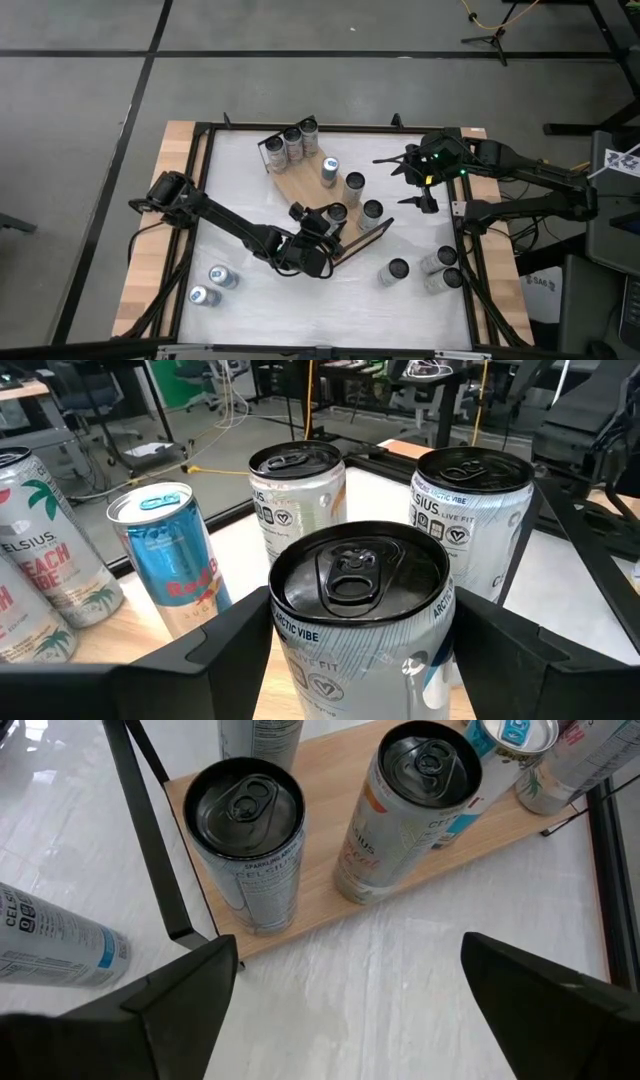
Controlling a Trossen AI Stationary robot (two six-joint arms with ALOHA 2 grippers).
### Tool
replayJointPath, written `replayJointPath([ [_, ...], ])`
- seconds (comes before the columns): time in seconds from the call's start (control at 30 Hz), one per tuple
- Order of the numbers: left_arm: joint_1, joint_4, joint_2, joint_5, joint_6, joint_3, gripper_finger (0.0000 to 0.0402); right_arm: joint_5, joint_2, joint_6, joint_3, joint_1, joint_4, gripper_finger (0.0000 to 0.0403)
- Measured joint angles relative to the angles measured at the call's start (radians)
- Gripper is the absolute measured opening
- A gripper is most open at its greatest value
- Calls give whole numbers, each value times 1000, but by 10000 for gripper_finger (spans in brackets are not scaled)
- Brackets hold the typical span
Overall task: Place canned beverage on shelf
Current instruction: Put the left white-blue soda can on the shelf and align with the other white-blue soda can
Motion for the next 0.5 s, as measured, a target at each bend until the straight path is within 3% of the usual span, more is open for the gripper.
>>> replayJointPath([
  [0.5, 0, -1, 0, 54, -3, 0, 257, 0, 0, 0, 0, 0, 0, 379],
])
